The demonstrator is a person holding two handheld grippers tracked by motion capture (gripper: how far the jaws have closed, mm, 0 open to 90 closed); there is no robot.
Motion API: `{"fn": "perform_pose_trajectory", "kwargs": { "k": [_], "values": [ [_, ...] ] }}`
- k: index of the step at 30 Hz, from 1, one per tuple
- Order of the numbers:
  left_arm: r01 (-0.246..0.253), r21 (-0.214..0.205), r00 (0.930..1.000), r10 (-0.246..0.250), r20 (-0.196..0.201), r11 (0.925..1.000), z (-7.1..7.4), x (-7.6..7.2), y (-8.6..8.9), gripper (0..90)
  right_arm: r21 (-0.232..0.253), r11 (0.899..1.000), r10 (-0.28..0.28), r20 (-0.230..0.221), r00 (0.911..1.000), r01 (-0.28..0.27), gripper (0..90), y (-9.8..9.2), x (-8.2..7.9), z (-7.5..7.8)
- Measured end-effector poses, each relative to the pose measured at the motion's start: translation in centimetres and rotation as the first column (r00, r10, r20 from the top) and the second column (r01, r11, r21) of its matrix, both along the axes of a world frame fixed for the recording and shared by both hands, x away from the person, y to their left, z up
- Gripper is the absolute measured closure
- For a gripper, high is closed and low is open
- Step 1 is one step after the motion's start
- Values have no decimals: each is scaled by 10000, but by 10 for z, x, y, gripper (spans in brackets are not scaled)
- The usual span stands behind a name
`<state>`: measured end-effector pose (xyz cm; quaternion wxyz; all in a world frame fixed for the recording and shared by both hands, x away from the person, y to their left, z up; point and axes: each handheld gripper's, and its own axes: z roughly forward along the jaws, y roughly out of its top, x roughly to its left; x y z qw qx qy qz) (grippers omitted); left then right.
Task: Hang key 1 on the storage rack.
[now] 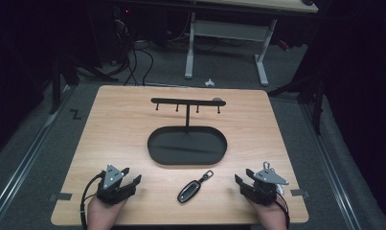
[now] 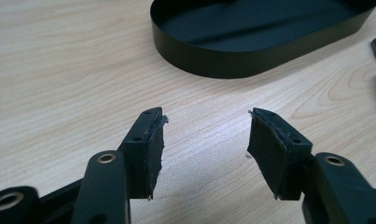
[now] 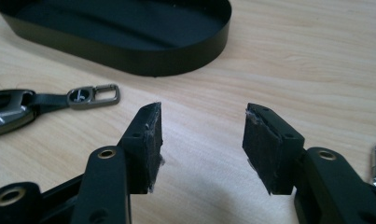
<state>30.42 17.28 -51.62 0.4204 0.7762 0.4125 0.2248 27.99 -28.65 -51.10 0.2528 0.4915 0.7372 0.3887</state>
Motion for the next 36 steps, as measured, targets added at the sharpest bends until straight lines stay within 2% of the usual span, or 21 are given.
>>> {"fn": "perform_pose_trajectory", "kwargs": {
  "k": [3, 5, 6, 10, 13, 14, 17, 21, 25, 27, 28, 30, 32, 33, 36],
  "values": [
    [174, -49, 9998, -174, -69, 9998, -1, 0, -1, 436, 103, 9998, 145, -283, 9995, -142, 480, -2, 1, -2],
    [170, -153, 9998, -171, -93, 9997, -3, 1, -2, 419, 210, 9997, 149, -232, 9996, -144, 495, -4, 2, -2],
    [162, -157, 9999, -163, -43, 9997, -3, 2, -4, 412, 244, 9996, 149, -5, 9999, -149, 542, -8, 0, 0],
    [216, -31, 9997, -217, -81, 9998, -6, 2, -8, 401, 152, 9996, 254, 239, 9994, -258, 541, -9, -3, 0],
    [238, -95, 9996, -239, -128, 9997, -7, 2, -8, 381, 124, 9992, 376, 331, 9987, -380, 535, -8, -3, 0],
    [193, -153, 9997, -195, -156, 9997, -7, 2, -8, 377, 144, 9989, 449, 291, 9986, -454, 563, -5, -2, 0],
    [137, -245, 9998, -141, -157, 9996, -7, 2, -6, 377, 75, 9982, 593, 258, 9979, -595, 568, -2, 0, 0],
    [-5, -382, 9994, -8, -347, 9993, -8, 2, -2, 364, 39, 9963, 862, 91, 9962, -862, 557, 11, 4, 0],
    [-68, -386, 9991, 51, -422, 9992, -8, -1, 4, 375, 207, 9917, 1270, -55, 9919, -1268, 565, 26, 6, 0],
    [-13, -405, 9992, -4, -406, 9992, -7, -4, 7, 392, 309, 9867, 1599, -106, 9871, -1595, 561, 33, 7, 0],
    [-93, -311, 9996, 85, -256, 9995, -7, -8, 8, 401, 317, 9818, 1877, -145, 9821, -1871, 548, 41, 9, 1],
    [-136, -248, 9998, 133, -153, 9996, -6, -10, 10, 401, 330, 9785, 2041, -121, 9789, -2037, 548, 45, 10, 1],
    [-222, -226, 9997, 220, -91, 9995, -6, -13, 12, 386, 508, 9659, 2555, -321, 9663, -2537, 569, 56, 14, 0],
    [-265, -195, 9996, 264, -56, 9995, -6, -14, 13, 386, 508, 9659, 2555, -321, 9663, -2537, 569, 56, 14, 0],
    [-398, -20, 9991, 399, 133, 9992, -7, -19, 18, 369, 465, 9550, 2939, -168, 9557, -2929, 634, 68, 14, 1]
  ]
}}
